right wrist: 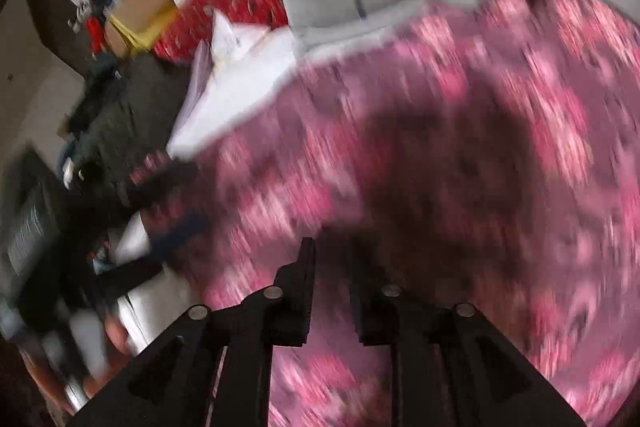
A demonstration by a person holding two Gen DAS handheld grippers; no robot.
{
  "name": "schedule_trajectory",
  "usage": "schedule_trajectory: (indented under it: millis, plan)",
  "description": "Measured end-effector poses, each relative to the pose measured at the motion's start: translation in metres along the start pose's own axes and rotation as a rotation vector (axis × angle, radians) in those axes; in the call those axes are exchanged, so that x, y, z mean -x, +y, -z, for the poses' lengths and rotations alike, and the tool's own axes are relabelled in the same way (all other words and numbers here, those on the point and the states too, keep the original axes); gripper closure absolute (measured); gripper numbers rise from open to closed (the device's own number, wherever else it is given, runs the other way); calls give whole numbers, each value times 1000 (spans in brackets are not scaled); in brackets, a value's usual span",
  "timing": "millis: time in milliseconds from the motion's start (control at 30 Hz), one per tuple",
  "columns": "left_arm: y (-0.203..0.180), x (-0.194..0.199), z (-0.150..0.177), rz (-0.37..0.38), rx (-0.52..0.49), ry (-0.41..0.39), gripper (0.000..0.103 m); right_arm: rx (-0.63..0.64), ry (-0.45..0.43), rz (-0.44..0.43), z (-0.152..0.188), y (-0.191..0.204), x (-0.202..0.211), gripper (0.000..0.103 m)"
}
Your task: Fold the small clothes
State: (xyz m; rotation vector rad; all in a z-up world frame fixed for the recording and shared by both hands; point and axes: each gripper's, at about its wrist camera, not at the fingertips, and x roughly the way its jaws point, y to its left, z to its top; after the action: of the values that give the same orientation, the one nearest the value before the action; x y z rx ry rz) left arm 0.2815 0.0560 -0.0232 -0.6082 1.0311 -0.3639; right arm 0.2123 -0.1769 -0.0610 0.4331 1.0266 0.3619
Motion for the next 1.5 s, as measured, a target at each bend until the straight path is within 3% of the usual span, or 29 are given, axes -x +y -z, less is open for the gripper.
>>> schedule_trajectory:
  millis: [133,300,467,500,567,767,900,967,1000,1033,1067,1133,1200,1300,1367,1400,1467,1500]
  plan:
    - [-17,-24,6,46,-17,88,30,-13,-92,33,20,-21,54,54]
    - [-43,-60,15,46,14,130,25,-128,-168,89,36,-73,114,53]
    - [-61,-76,17,23,39,28,28,-183,-202,156,39,-95,141,53]
    - [-62,-75,17,18,37,-1,54,-180,-214,179,38,-98,148,53]
    - [-63,-73,13,36,20,-22,96,-174,-236,223,38,-106,160,53]
    - [-52,-25,4,-8,20,-150,96,-278,-347,340,21,-164,186,51]
    - [-38,-23,4,-69,21,-137,96,-376,-340,384,0,-201,168,50]
    - [-32,-29,5,-87,30,-110,96,-410,-319,339,-5,-210,157,51]
    - [-29,-29,6,-91,32,-101,96,-406,-309,279,-7,-210,151,62]
    - [-27,-31,6,-91,38,-92,96,-379,-308,251,-9,-204,149,94]
    - [-25,-31,6,-88,47,-85,96,-345,-318,268,-11,-196,150,98]
    - [-18,-29,7,-78,73,-74,96,-282,-417,271,-8,-182,163,98]
    - [-13,-27,9,-99,84,-74,95,-284,-453,277,-2,-182,166,98]
    - [-9,-35,13,-173,67,-33,91,-309,-287,419,-2,-200,140,91]
    - [-4,-31,15,-159,88,-27,90,-325,-334,416,1,-197,151,89]
    - [-1,-23,13,-136,119,-42,90,-337,-361,431,0,-191,159,86]
    - [3,-4,11,-124,145,-120,90,-308,-411,376,-3,-175,169,84]
    - [1,5,9,-131,135,-170,90,-278,-418,360,-6,-164,170,78]
